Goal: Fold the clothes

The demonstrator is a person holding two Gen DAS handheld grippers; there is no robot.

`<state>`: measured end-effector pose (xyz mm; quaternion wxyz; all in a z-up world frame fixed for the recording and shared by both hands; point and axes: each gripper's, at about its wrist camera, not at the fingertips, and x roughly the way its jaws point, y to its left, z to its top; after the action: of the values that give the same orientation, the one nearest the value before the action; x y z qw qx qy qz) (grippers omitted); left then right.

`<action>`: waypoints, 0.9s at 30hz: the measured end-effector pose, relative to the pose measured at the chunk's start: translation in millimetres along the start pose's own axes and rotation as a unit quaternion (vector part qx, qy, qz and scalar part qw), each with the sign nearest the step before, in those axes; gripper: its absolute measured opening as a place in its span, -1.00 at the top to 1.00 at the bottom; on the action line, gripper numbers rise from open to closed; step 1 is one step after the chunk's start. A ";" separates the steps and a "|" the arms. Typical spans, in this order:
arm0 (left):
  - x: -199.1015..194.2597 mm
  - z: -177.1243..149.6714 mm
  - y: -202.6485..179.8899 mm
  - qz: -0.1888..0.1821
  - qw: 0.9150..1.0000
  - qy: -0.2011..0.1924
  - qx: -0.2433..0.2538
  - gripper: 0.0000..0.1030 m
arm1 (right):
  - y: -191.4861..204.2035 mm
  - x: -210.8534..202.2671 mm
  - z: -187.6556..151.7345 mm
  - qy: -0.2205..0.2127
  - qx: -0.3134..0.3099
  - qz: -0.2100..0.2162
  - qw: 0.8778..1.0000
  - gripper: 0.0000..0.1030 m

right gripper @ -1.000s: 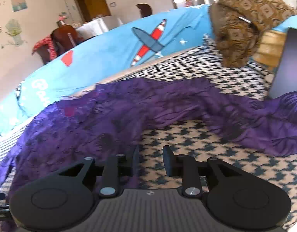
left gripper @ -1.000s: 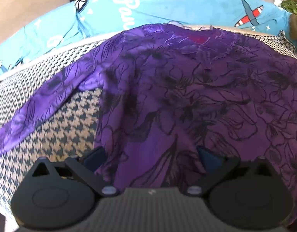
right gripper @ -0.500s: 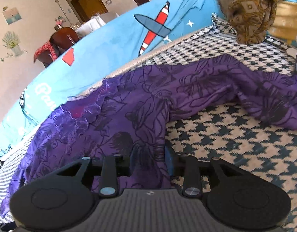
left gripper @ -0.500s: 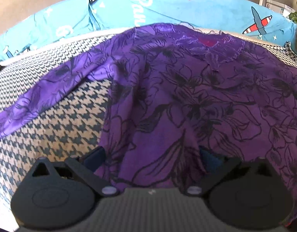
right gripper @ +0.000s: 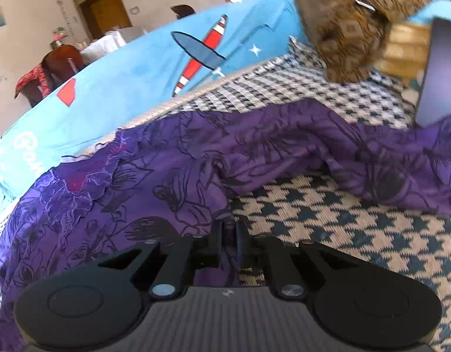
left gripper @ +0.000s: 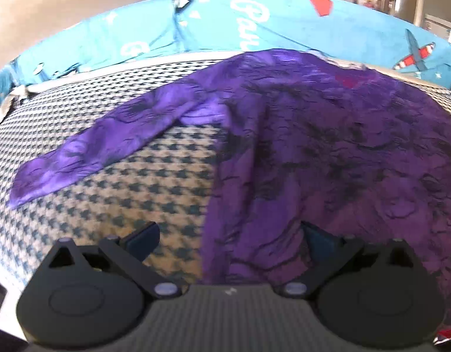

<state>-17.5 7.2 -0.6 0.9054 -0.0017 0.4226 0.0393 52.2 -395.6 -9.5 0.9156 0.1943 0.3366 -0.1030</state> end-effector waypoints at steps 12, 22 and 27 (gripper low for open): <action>-20.5 -6.2 9.9 -0.023 0.999 -0.014 -0.032 -1.00 | 6.9 -58.1 -32.4 -0.012 -0.056 0.091 0.994 0.58; -44.2 -23.5 7.8 -0.028 0.999 -0.023 -0.004 -1.00 | 33.5 -93.7 -93.7 0.027 -0.138 0.193 0.971 0.54; -53.8 -31.5 11.4 -0.030 0.999 -0.025 -0.002 -1.00 | 41.4 -112.1 -113.0 0.036 -0.161 0.246 0.955 0.54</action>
<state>-76.9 13.7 20.7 0.9167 -0.0154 0.3991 0.0132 -84.1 -303.7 -2.9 0.9189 0.1247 0.3234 0.1881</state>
